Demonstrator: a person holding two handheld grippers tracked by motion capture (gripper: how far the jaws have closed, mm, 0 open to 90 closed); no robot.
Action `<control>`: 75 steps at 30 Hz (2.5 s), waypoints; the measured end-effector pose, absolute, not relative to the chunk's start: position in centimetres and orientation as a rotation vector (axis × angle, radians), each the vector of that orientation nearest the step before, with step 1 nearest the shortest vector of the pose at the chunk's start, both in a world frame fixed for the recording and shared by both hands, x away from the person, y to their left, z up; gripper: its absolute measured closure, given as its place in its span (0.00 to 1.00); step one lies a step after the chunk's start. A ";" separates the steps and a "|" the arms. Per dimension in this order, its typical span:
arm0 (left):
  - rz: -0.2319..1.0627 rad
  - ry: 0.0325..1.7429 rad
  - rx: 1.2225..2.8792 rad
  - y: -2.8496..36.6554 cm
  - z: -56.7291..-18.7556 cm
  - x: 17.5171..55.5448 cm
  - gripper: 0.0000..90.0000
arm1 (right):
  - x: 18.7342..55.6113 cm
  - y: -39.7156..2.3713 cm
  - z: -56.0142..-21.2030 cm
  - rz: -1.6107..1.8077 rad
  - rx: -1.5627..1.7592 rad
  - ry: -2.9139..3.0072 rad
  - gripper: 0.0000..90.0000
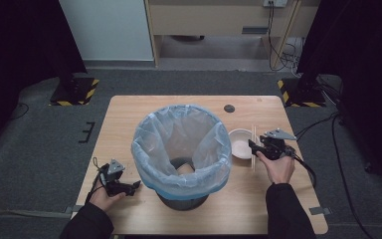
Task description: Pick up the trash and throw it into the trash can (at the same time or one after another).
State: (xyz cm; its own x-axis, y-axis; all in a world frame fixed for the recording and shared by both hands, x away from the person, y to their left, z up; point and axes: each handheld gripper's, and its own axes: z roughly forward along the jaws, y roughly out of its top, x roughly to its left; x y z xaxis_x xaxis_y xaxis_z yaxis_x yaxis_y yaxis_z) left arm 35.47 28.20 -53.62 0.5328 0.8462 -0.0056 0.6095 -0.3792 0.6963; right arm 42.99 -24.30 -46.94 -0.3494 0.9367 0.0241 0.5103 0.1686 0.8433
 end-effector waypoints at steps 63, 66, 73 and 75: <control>0.470 1.172 2.121 28.2 -53.6 35.5 0.00 | 44.4 -24.0 -49.2 1.004 1.330 2.159 0.89; 0.470 1.171 2.121 28.2 -53.6 35.5 0.00 | 44.4 -24.0 -48.8 1.029 1.325 2.149 0.89; 0.470 1.172 2.121 28.2 -53.6 35.5 0.00 | 44.1 -24.5 -47.3 1.113 1.320 2.099 0.89; 0.470 1.172 2.121 28.2 -53.6 35.5 0.00 | 44.0 -24.8 -46.8 1.142 1.323 2.073 0.89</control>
